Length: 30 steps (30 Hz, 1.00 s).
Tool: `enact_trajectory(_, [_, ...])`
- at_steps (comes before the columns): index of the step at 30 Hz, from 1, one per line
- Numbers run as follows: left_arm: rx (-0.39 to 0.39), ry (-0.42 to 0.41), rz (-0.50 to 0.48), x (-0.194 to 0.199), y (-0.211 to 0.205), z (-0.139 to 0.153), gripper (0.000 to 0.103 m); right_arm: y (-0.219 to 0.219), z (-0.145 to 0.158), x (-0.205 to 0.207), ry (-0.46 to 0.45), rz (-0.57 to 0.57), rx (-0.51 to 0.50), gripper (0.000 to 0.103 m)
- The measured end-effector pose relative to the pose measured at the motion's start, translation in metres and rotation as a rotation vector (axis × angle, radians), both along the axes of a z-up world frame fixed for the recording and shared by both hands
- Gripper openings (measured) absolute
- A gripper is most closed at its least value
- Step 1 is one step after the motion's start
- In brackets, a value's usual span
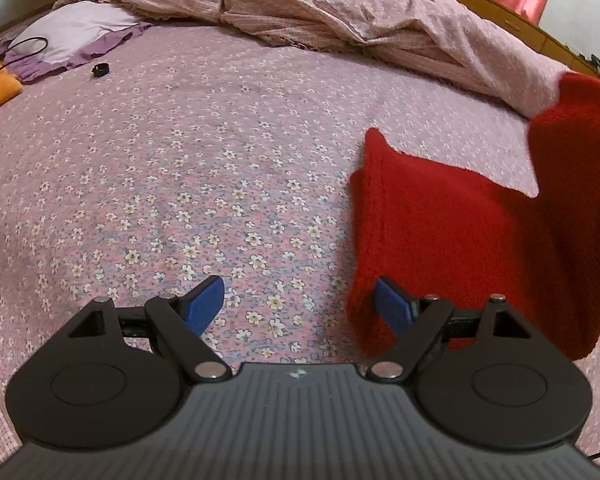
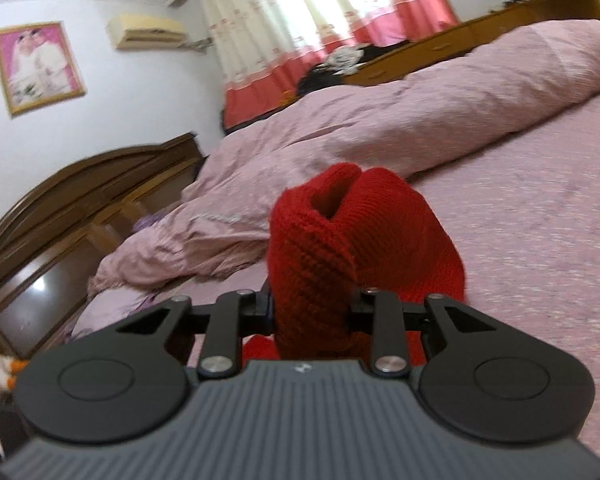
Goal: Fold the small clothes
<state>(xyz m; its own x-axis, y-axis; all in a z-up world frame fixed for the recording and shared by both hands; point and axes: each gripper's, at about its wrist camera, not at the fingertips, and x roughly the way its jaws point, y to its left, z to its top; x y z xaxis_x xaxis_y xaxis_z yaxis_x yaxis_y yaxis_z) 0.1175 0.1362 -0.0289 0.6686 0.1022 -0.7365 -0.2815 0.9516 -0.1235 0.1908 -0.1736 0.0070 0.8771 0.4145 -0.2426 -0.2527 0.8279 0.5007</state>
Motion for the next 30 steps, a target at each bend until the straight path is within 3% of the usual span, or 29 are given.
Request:
enact_trajectory(11, [-0.012, -0.021, 0.045, -0.008, 0.019, 0.002, 0.086, 0.091, -0.011, 0.003, -0.012, 0.207, -0.126, 0.031])
enact_trajectory(18, [-0.024, -0.017, 0.085, -0.013, 0.036, -0.003, 0.086, 0.122, -0.027, -0.003, 0.0, 0.303, -0.194, 0.032])
enact_trajectory(22, [-0.03, -0.018, 0.103, -0.016, 0.044, -0.004, 0.086, 0.128, -0.04, 0.002, 0.062, 0.339, -0.182, 0.041])
enact_trajectory(26, [-0.029, -0.028, 0.112, -0.018, 0.047, -0.001, 0.086, 0.135, -0.041, -0.006, 0.06, 0.39, -0.173, 0.059])
enact_trajectory(30, [-0.02, -0.041, 0.116, -0.022, 0.048, 0.004, 0.086, 0.129, -0.036, -0.013, 0.07, 0.437, -0.106, 0.061])
